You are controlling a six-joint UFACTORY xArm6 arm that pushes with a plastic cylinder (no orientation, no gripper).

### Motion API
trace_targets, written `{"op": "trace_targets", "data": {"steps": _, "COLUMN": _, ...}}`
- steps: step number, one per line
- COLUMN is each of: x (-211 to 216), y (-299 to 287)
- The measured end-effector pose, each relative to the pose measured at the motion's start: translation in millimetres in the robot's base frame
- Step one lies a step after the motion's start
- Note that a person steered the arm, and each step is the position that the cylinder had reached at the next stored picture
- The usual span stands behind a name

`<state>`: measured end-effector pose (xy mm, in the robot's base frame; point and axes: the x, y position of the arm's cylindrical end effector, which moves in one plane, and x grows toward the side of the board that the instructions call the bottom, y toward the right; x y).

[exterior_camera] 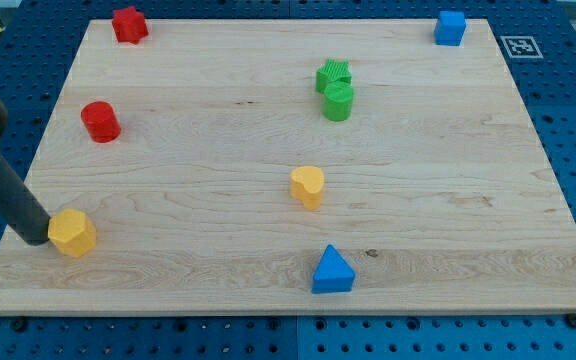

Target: Place the yellow hexagon at the left of the heart

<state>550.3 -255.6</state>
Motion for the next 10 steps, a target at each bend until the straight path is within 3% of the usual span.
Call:
{"op": "trace_targets", "data": {"steps": 3, "x": 5, "y": 56}}
{"op": "trace_targets", "data": {"steps": 10, "x": 5, "y": 87}}
